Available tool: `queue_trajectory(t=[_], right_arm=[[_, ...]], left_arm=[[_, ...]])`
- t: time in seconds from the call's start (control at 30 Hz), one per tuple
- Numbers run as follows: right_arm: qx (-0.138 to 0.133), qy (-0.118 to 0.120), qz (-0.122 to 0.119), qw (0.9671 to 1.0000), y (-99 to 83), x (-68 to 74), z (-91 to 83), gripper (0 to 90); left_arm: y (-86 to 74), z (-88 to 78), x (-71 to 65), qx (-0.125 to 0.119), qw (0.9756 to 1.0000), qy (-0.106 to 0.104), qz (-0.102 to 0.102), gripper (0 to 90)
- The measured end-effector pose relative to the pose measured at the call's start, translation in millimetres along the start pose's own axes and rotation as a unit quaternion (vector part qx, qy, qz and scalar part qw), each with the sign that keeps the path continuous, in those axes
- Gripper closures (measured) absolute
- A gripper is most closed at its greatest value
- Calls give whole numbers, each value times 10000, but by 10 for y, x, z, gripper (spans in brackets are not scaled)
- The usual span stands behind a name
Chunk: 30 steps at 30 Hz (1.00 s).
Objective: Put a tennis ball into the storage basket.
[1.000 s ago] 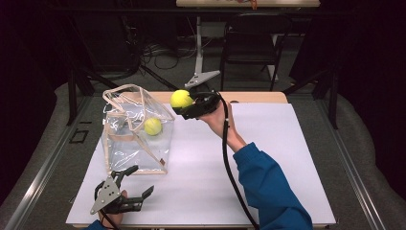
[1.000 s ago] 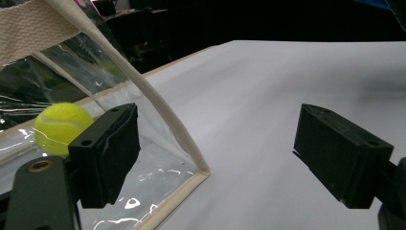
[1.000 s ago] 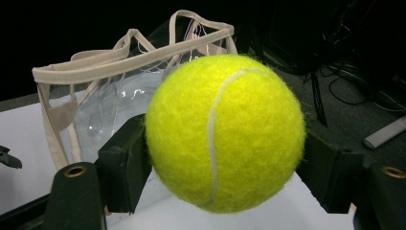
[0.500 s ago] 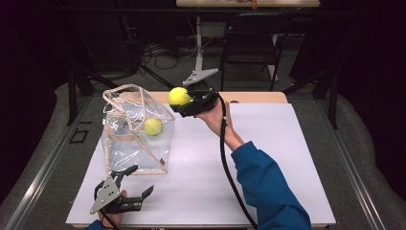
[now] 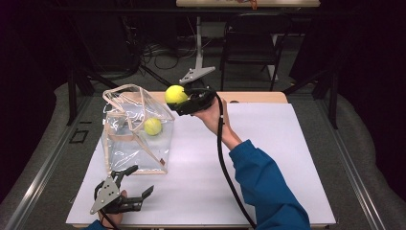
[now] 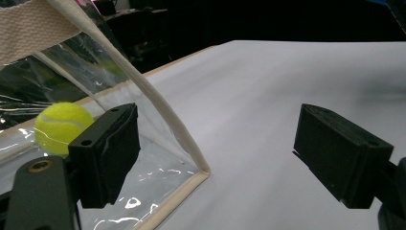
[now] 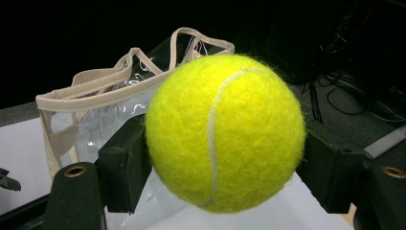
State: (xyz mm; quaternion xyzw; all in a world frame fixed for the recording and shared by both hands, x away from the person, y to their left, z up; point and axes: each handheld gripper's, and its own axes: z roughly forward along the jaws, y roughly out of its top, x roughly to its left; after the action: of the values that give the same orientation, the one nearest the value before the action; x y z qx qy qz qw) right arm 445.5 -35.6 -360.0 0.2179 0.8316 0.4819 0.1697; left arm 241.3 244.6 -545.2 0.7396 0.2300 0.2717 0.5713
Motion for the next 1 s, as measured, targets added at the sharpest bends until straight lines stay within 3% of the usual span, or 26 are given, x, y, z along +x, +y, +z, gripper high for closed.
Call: queue_trajectory(t=[1.0], right_arm=[[-138,109,-71,9998,139,82,157,263]], left_arm=[[-2,-4,4,-16,10000,-18,-18,157]])
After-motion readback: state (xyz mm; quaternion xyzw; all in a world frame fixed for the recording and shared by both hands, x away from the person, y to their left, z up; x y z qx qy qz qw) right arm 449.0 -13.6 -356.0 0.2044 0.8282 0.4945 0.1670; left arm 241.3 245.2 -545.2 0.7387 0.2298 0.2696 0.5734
